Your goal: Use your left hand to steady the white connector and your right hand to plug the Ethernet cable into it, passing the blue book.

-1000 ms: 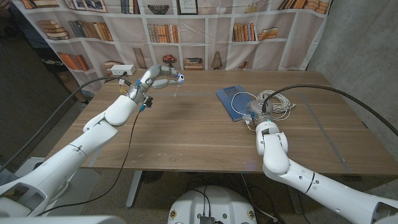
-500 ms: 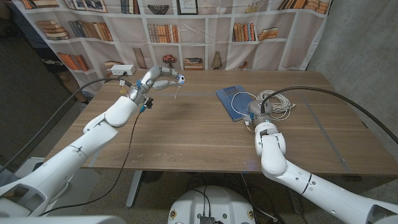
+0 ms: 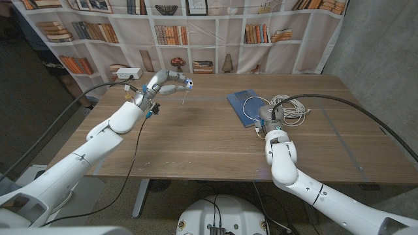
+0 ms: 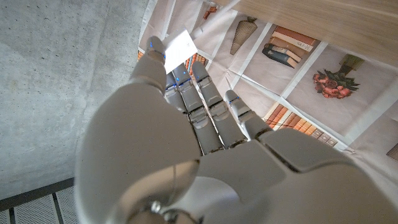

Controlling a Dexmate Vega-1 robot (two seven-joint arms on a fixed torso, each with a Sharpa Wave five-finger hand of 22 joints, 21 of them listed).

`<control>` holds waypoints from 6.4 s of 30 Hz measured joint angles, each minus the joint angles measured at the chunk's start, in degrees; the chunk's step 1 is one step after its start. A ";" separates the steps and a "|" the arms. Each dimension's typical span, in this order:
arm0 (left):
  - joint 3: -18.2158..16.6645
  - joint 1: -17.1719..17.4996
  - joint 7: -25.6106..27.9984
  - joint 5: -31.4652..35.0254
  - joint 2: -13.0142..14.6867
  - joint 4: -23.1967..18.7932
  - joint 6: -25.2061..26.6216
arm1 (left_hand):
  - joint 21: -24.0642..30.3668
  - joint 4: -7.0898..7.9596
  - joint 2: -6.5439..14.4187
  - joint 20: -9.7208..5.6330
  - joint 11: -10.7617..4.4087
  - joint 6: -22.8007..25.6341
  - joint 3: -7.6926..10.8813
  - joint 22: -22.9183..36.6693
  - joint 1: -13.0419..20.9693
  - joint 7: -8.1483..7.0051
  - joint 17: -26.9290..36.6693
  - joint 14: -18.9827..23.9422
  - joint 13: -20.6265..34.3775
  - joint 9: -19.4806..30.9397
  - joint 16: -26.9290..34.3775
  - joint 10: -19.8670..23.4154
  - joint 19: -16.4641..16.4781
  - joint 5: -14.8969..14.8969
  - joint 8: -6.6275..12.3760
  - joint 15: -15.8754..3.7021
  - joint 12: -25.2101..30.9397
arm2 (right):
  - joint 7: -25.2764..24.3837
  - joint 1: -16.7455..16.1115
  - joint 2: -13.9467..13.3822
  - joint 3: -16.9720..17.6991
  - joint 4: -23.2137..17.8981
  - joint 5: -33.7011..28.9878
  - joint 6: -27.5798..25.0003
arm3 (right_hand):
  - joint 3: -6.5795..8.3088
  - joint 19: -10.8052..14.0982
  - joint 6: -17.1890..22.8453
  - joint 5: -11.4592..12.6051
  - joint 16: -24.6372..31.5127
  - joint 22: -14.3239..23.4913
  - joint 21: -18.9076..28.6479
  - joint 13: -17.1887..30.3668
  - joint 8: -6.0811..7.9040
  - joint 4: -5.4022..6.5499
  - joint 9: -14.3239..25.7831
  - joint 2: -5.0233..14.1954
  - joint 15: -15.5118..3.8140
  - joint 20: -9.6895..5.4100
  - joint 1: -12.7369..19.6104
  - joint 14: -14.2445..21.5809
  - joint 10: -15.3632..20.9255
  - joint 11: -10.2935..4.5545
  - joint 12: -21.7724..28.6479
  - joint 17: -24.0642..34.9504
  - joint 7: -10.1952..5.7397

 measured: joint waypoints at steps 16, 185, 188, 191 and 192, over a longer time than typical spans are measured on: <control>1.17 -1.65 -2.70 -1.30 -0.49 1.98 -1.69 | 0.00 -0.24 0.00 0.00 -0.15 0.09 0.24 0.00 0.00 -0.09 0.00 -0.02 0.11 0.00 0.00 0.10 0.00 -0.05 0.04 -0.02 -0.44 | -3.54 0.11 1.02 0.02 2.78 0.35 0.48 | -0.26 1.13 3.13 0.61 0.44 0.00 0.00 0.53 0.89 0.26 0.14 0.42 -0.14 -1.13 0.42 3.32 3.48 -0.01 0.88 0.16 0.15; 2.39 -1.73 -2.22 -0.91 -1.48 0.70 1.04 | 0.00 -3.39 -1.81 0.00 -0.71 0.86 3.40 0.00 -1.82 -0.04 -0.02 -0.32 1.68 2.21 0.00 0.95 0.00 -0.35 0.03 0.10 -0.40 | -23.35 -2.25 -2.60 7.39 -7.95 29.25 1.45 | 1.47 6.85 19.15 -0.40 0.16 0.12 0.00 1.14 4.08 1.04 -0.66 3.48 -5.71 -6.67 14.95 21.81 23.64 0.72 3.72 0.53 3.96; 2.73 -2.03 -2.77 -1.40 -1.83 1.28 0.71 | 0.00 -3.63 -1.81 0.00 -0.71 0.86 3.64 0.00 -1.82 -0.04 -0.02 -0.32 1.68 2.21 0.00 0.95 0.00 -0.21 0.02 0.10 -0.22 | -25.12 -2.91 -2.33 8.51 -8.55 32.43 1.92 | 1.44 6.85 19.14 -0.40 0.16 0.12 0.00 1.14 3.97 1.06 -0.66 3.48 -5.71 -6.67 14.96 21.82 23.64 0.72 3.71 0.53 3.96; 3.12 -2.46 -3.66 -2.17 -2.17 2.05 0.10 | 0.00 -3.63 -2.04 0.00 -0.71 0.85 3.64 0.00 -2.05 -0.04 -0.02 -0.32 1.68 2.21 0.00 0.95 0.00 -0.21 0.01 0.10 -0.20 | -26.61 -3.37 -2.32 9.29 -9.21 34.77 2.10 | 1.22 6.84 19.14 -0.54 -0.04 0.12 0.00 1.14 3.90 1.28 -0.66 3.85 -5.71 -6.67 15.62 21.82 23.64 0.72 3.54 0.53 3.96; 3.36 -2.76 -4.23 -2.64 -2.39 2.58 -0.25 | 0.00 -3.63 -2.04 0.00 -0.71 0.85 3.64 0.00 -2.05 -0.04 -0.02 -0.32 1.67 2.21 0.00 0.95 0.00 -0.21 0.00 0.10 -0.20 | -27.31 -3.46 -2.35 9.45 -9.44 35.82 2.17 | 1.22 6.84 19.14 -0.43 -0.04 0.12 0.00 1.14 3.86 1.29 -0.66 3.85 -5.71 -6.67 15.62 21.82 23.64 0.72 3.49 0.53 3.96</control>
